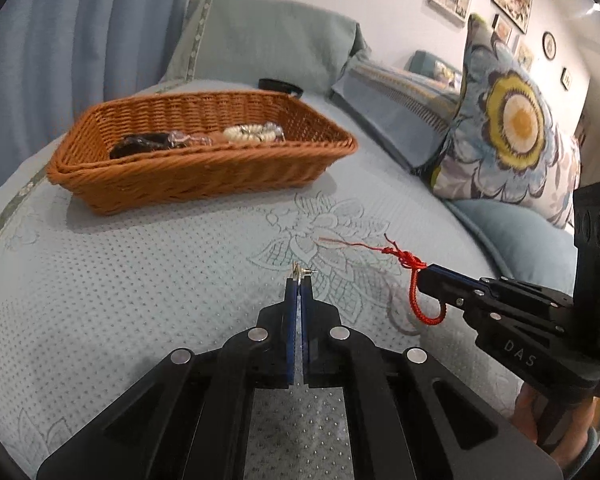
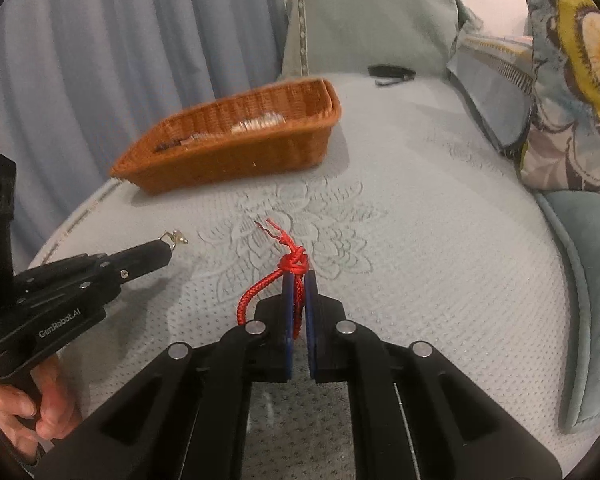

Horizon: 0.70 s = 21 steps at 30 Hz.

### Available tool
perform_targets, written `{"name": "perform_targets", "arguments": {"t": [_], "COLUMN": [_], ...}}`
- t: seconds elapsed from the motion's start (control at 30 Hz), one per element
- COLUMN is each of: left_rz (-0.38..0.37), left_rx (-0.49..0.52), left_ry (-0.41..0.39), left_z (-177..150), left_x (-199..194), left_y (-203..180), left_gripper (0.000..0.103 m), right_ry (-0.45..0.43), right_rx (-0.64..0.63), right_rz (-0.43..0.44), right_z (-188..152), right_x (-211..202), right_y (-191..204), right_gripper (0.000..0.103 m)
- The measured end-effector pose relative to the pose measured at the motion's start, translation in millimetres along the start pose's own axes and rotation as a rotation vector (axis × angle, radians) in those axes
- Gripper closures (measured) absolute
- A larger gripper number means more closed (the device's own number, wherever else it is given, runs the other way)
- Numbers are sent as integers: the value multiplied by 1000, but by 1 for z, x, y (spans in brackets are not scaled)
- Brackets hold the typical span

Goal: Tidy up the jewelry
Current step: 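Grasp the red cord keychain with the right tool while the left tool grasps the small silver ring, then carry red keychain and silver ring to the basket and release both tools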

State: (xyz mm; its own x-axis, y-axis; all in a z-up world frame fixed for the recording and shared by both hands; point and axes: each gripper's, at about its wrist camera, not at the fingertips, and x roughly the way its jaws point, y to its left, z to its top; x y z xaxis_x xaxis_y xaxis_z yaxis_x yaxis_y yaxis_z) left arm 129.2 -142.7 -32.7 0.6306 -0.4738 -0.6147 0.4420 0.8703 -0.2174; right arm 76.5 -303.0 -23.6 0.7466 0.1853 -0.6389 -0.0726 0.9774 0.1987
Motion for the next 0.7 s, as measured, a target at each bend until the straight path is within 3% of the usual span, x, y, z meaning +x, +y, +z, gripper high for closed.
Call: {"name": "perform_targets", "arguments": {"t": [0.17, 0.37, 0.6, 0.7], "left_rz": [-28, -8, 22, 30], "left_rx": [-12, -17, -1, -1], "left_ry": [-77, -159, -260, -279], "left_z": [-2, 9, 62, 93], "left_x": [-21, -50, -68, -57], "left_y": [1, 7, 29, 47], "left_gripper": [103, 103, 103, 103], "right_ry": [-57, -120, -190, -172], "right_rx": [-20, -48, -110, -109], "right_rz": [23, 50, 80, 100], "right_z": [3, 25, 107, 139], "right_x": [-13, -29, -18, 5], "right_y": [7, 23, 49, 54], "right_gripper": [99, 99, 99, 99]}}
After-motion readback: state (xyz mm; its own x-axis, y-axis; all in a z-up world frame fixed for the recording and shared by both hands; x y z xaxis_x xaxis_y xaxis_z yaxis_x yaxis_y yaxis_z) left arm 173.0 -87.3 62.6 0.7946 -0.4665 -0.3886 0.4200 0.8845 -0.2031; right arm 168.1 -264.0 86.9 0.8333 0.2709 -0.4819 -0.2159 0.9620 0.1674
